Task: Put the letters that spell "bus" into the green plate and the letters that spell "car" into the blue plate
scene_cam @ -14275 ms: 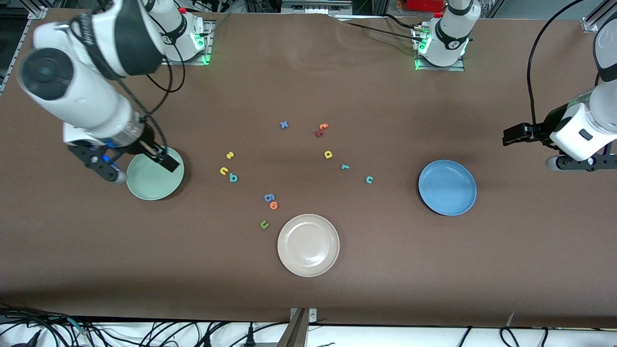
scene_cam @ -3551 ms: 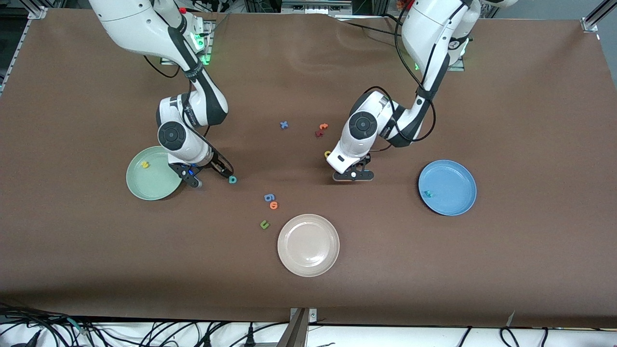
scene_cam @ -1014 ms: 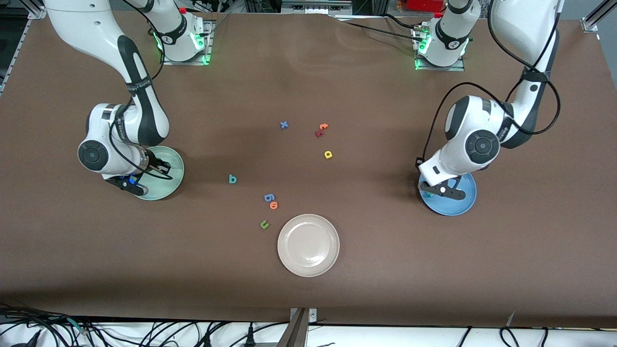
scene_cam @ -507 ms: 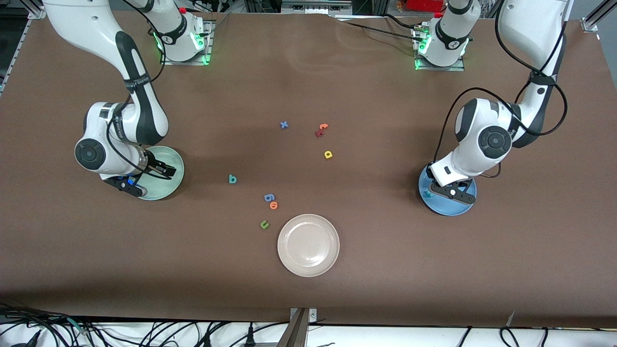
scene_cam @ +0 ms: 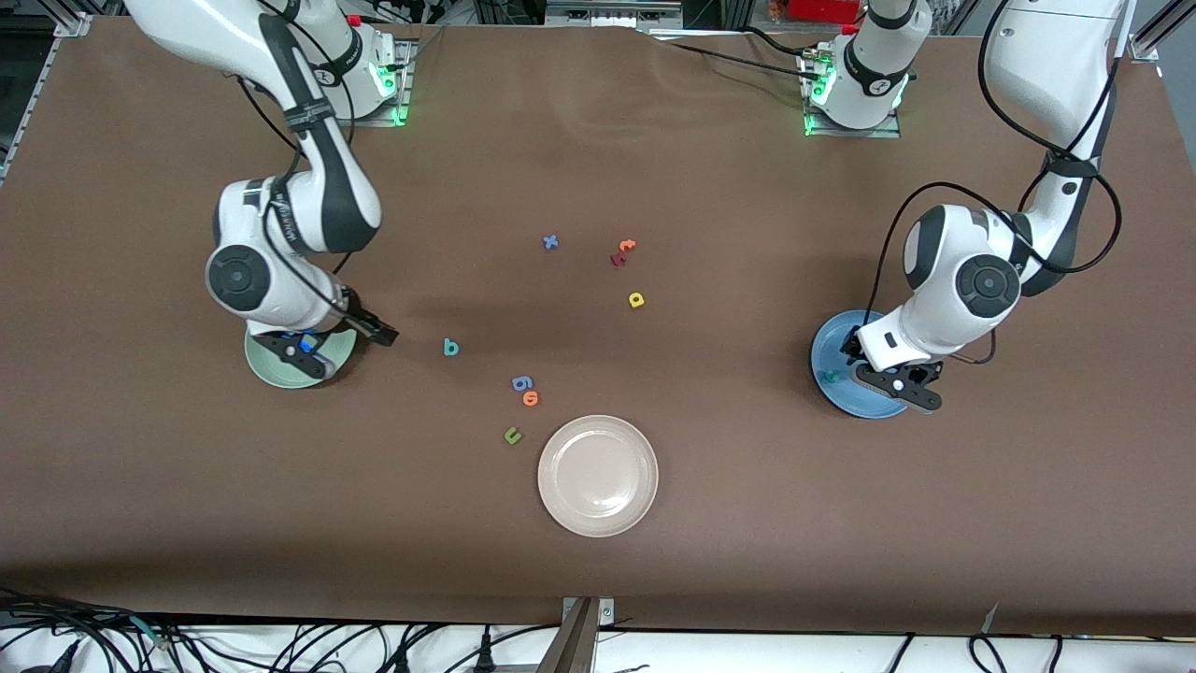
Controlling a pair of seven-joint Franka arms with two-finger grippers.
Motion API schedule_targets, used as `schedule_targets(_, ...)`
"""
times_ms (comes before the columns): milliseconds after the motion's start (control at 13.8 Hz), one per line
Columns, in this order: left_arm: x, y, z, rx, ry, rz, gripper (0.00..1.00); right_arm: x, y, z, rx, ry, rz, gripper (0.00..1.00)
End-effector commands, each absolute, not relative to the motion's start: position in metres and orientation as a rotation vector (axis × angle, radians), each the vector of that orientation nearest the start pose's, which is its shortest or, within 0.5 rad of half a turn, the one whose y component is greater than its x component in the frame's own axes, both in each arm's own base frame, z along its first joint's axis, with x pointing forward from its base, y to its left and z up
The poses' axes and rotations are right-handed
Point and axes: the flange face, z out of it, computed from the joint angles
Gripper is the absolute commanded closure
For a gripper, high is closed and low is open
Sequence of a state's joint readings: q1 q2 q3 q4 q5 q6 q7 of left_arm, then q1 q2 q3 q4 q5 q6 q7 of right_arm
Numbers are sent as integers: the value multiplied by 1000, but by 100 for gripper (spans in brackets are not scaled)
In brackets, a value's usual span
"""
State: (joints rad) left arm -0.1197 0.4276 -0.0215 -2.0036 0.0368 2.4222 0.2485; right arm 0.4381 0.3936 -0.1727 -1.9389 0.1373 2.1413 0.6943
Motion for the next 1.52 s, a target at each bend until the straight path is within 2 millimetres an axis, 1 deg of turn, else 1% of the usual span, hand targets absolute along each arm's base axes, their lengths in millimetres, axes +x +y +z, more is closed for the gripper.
schedule_targets(0,590,-150,243,-3163,464,95,0,580,196,262,-3108,559,222,1)
schedule_targets(145,575,-195,240,-3175,307,121,0,579,217,244,-3115,375,176,1)
schedule_targets(217,567,-219,236,-3175,241,136,0,579,224,238,-3122,276,144,1)
schedule_targets(290,557,-239,228,-3171,143,159,0,578,231,230,-3146,134,111,1)
schedule_targets(435,540,-285,221,-3162,5,173,0,581,233,217,-3155,28,69,1)
schedule_targets(507,529,-310,222,-3160,-44,165,0,581,237,212,-3152,-34,45,1)
schedule_targets(580,519,-330,221,-3154,-90,167,0,581,241,211,-3146,-103,22,1)
schedule_targets(652,512,-344,217,-3148,-158,166,0,580,242,206,-3147,-128,23,1)
schedule_targets(725,509,-354,212,-3140,-217,169,0,579,247,206,-3143,-138,7,1)
schedule_targets(797,507,-362,212,-3137,-261,165,0,577,255,203,-3140,-141,-7,3)
schedule_targets(870,504,-369,213,-3134,-303,162,0,575,261,195,-3137,-151,-19,6)
schedule_targets(942,499,-375,211,-3123,-377,171,0,574,264,191,-3132,-156,-36,8)
schedule_targets(1014,491,-388,209,-3128,-440,173,0,574,264,190,-3131,-154,-36,11)
schedule_targets(1087,477,-410,209,-3148,-474,145,0,573,264,187,-3134,-156,-30,14)
schedule_targets(1159,468,-420,201,-3137,-519,147,0,572,265,187,-3135,-161,-28,18)
schedule_targets(1232,464,-426,197,-3135,-562,139,0,572,263,186,-3137,-163,-24,21)
schedule_targets(1304,460,-432,196,-3140,-579,122,0,572,262,186,-3140,-174,-24,29)
schedule_targets(1377,456,-435,189,-3137,-580,127,0,572,262,186,-3140,-167,-24,30)
schedule_targets(1449,456,-435,187,-3138,-581,125,0,573,262,185,-3139,-156,-23,30)
